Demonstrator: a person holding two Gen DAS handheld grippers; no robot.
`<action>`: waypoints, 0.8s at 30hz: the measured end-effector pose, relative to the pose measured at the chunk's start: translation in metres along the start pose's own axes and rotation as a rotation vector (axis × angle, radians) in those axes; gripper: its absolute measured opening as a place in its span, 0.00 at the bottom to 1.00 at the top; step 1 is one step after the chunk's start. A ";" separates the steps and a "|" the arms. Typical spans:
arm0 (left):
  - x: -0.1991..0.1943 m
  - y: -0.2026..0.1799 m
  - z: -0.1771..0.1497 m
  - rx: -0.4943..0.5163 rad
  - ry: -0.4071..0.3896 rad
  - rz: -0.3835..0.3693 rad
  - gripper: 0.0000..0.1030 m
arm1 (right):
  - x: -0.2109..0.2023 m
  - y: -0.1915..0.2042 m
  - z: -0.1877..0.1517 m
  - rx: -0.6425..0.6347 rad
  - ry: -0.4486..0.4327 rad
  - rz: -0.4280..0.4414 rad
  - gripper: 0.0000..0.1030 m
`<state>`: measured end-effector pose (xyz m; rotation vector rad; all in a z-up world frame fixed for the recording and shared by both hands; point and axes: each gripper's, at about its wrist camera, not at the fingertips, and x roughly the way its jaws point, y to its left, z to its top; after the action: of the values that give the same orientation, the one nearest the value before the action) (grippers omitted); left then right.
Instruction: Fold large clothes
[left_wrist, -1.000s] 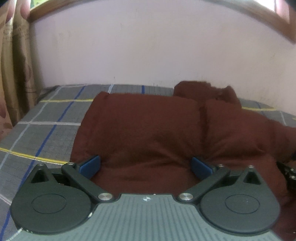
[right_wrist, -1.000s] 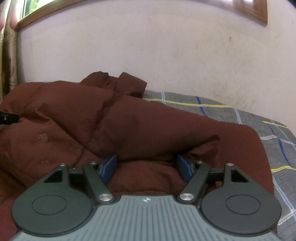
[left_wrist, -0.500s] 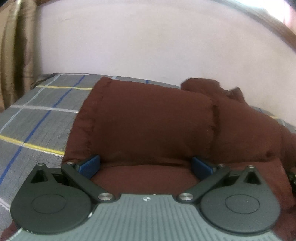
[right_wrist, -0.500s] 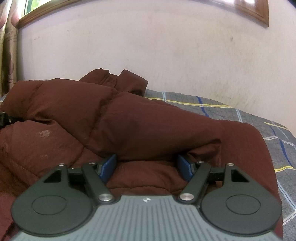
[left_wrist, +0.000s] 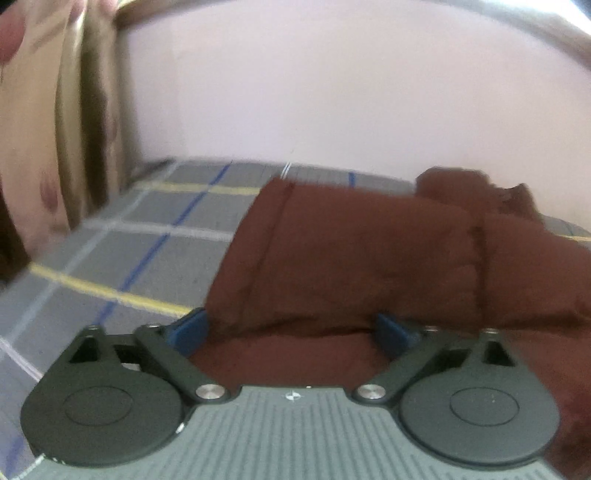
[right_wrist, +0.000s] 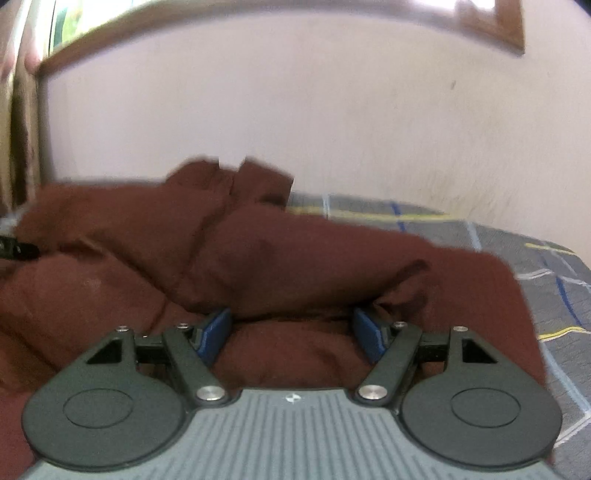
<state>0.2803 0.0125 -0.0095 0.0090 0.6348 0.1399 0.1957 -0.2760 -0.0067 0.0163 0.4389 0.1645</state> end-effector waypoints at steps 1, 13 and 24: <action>-0.008 0.002 0.005 -0.005 -0.027 -0.020 0.88 | -0.008 -0.002 0.005 0.003 -0.029 0.002 0.69; 0.039 -0.041 0.054 0.038 -0.009 -0.113 0.76 | 0.048 0.003 0.063 -0.008 0.071 -0.052 0.18; 0.086 -0.030 0.030 0.030 -0.009 -0.089 0.97 | 0.087 -0.009 0.025 0.030 0.114 -0.040 0.14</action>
<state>0.3699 -0.0043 -0.0377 0.0105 0.6277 0.0441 0.2854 -0.2703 -0.0215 0.0282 0.5548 0.1200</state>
